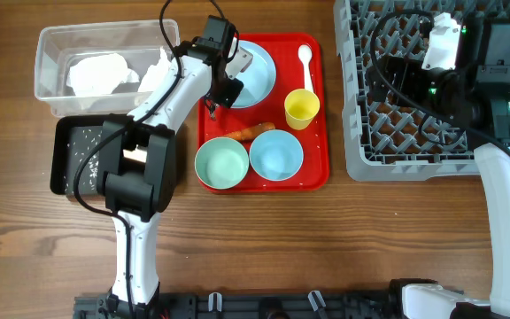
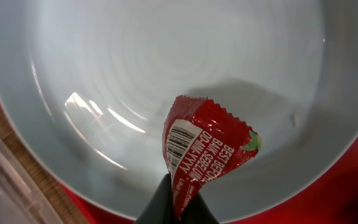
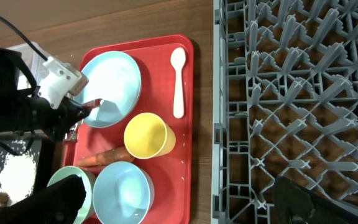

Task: Sort waste into correct bins and load items into the dishwasher rack
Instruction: 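Drop the red wrapper into the clear plastic bin, then grasp the carrot on the red tray with the left gripper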

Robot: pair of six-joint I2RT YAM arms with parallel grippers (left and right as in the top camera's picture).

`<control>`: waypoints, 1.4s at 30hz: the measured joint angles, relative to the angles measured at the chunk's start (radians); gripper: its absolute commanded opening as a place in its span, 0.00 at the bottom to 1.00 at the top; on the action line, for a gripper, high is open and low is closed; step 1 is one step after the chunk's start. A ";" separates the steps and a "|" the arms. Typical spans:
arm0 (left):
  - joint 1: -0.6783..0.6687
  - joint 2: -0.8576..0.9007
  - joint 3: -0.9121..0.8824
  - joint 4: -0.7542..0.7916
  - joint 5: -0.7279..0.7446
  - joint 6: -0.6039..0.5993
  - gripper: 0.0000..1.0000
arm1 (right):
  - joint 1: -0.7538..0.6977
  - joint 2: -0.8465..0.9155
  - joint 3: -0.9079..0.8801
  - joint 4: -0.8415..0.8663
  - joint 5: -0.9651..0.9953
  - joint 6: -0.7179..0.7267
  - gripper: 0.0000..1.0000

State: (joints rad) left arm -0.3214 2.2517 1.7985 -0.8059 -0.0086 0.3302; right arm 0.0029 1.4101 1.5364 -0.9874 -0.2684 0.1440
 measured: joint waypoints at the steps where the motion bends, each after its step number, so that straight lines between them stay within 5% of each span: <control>1: 0.000 -0.006 0.000 -0.002 -0.009 -0.028 0.04 | 0.000 0.000 0.000 0.000 0.000 0.000 1.00; 10: 0.009 -0.365 0.011 0.038 -0.079 -0.167 0.04 | 0.000 0.000 0.000 0.004 0.000 0.000 1.00; 16: 0.196 -0.356 0.020 0.081 -0.172 -0.283 0.07 | 0.000 0.000 0.000 0.004 0.000 0.000 1.00; 18: 0.275 -0.307 0.020 0.095 -0.178 -0.315 0.20 | 0.000 0.000 0.000 0.004 0.000 0.000 1.00; 20: 0.349 -0.241 0.020 0.113 -0.171 -0.340 0.68 | 0.000 0.000 0.000 0.004 0.000 0.000 1.00; 21: 0.371 -0.209 0.020 0.121 -0.163 -0.346 0.80 | 0.000 0.000 0.000 0.005 0.000 0.000 1.00; 24: 0.383 -0.167 0.019 0.122 -0.151 -0.362 1.00 | 0.000 0.000 0.000 0.005 0.000 0.000 1.00; 34: 0.291 -0.202 0.019 0.099 -0.120 -0.365 1.00 | 0.000 0.000 0.000 0.004 0.000 0.000 1.00; 42: 0.056 -0.274 0.019 -0.018 -0.091 -0.365 1.00 | 0.000 0.010 0.000 0.005 0.000 0.000 1.00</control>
State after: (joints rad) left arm -0.2649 1.9781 1.8179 -0.8238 -0.0998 -0.0353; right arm 0.0029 1.4197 1.5364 -0.9829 -0.2684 0.1440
